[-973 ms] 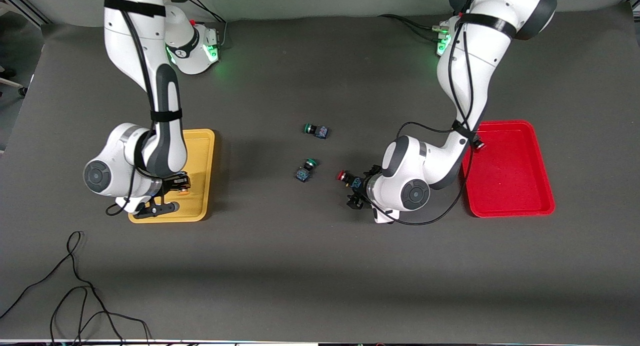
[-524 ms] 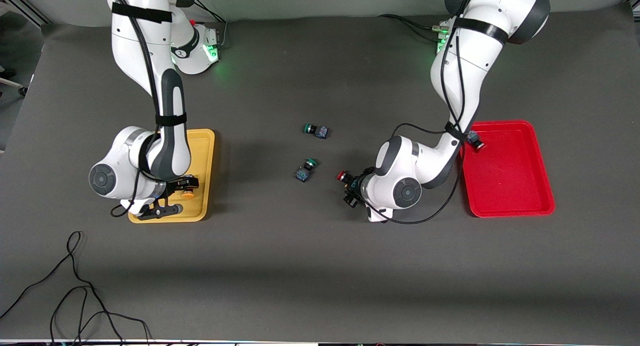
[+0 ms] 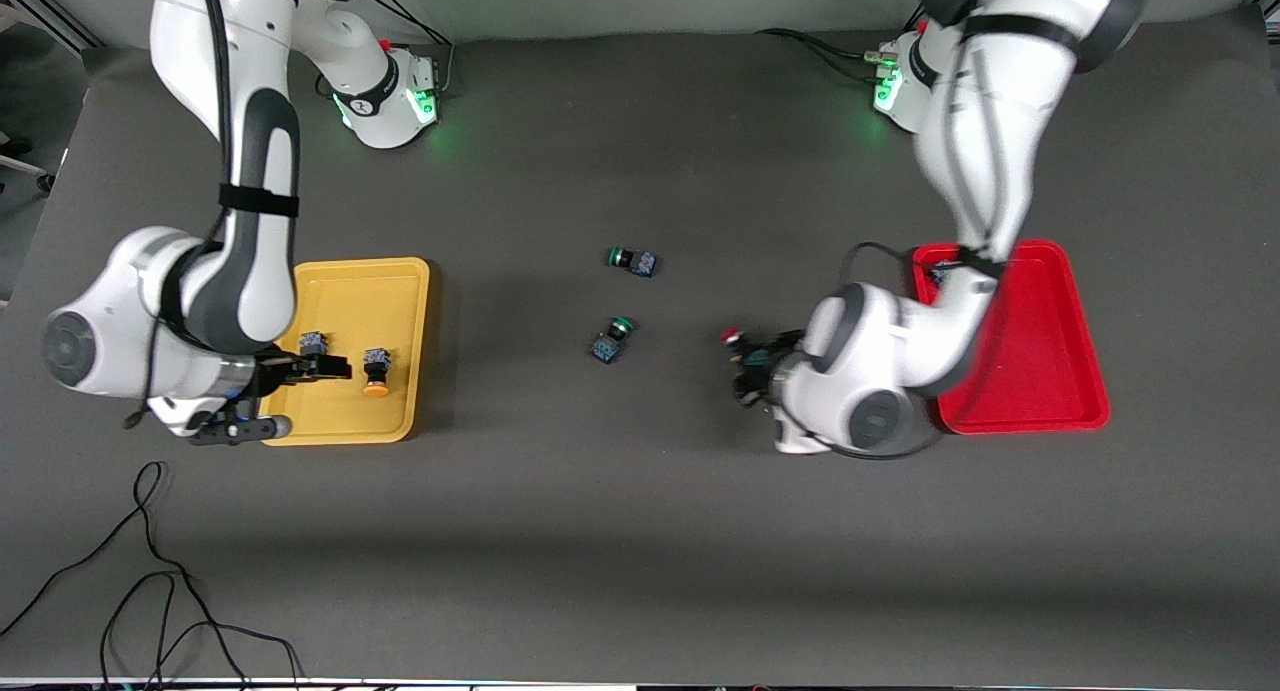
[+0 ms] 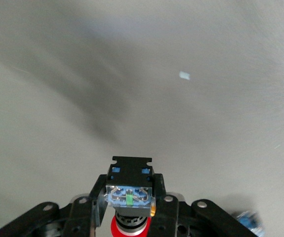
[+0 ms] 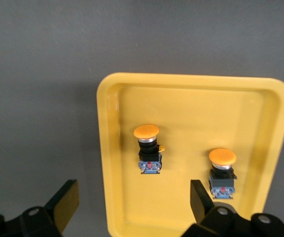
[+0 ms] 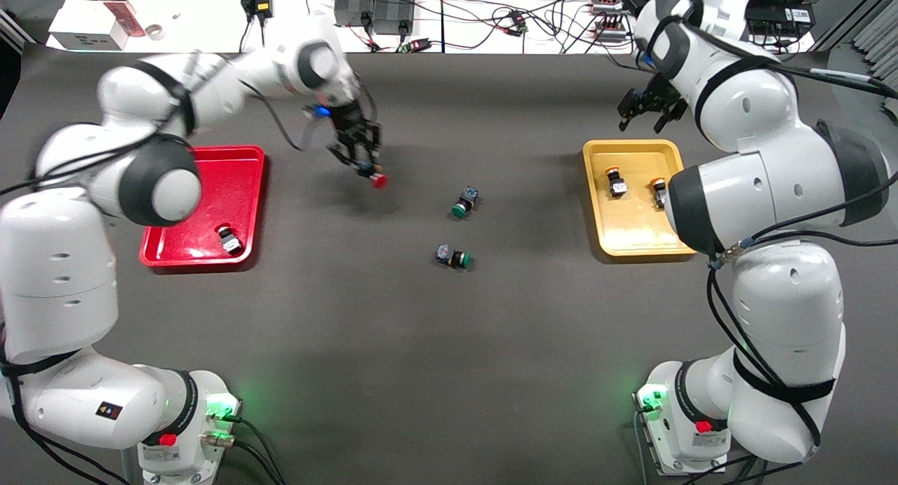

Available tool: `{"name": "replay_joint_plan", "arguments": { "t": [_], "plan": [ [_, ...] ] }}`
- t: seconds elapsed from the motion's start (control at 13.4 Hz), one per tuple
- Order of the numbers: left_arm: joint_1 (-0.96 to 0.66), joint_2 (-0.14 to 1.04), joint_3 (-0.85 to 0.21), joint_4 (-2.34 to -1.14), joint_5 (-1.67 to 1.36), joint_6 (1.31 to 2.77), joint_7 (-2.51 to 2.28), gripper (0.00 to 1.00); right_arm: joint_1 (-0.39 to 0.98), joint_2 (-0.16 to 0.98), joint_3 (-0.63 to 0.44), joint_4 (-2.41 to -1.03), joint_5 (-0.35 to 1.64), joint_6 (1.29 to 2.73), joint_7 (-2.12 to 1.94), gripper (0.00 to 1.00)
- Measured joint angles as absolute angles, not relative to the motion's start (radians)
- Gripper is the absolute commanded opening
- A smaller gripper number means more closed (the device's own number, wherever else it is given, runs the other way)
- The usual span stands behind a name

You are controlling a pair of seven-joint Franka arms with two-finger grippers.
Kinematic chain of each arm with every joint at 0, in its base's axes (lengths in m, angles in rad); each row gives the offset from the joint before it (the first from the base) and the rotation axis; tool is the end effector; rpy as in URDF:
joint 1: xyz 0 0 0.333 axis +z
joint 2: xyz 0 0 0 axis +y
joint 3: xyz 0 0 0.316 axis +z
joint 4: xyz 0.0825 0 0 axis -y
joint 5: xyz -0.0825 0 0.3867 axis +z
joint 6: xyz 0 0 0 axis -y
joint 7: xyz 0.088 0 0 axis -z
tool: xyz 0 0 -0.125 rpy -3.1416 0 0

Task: Place red and yellow buttons in trays
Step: 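Place the yellow button in the yellow tray while the left gripper places red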

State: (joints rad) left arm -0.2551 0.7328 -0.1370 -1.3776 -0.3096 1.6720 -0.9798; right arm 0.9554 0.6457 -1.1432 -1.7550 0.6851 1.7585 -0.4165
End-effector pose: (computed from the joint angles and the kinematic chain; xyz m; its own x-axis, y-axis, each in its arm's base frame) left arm 0.6189 -0.2772 0.2457 0.6184 0.5838 -0.5260 0.6026 -0.7820 -0.1593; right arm 0.6167 0.0213 0.3336 0.9836 0.0344 -0.1772 0.0119 -0.9919 -0.1264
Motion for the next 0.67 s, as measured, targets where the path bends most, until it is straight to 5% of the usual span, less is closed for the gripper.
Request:
{"name": "replay_joint_plan", "arguments": {
  "t": [0.3,0.67],
  "plan": [
    [-0.049,0.605,-0.133,-1.478,-0.043,1.497,-0.533,0.0,1.068,0.644,-1.273,-1.684,0.665,1.668,-0.341,1.0],
    [0.137,0.504,-0.131,-1.835,0.175,1.82,-0.154,0.0,1.048,0.642,-1.304,-1.515,0.632,1.491,-0.224,1.0]
  ]
}}
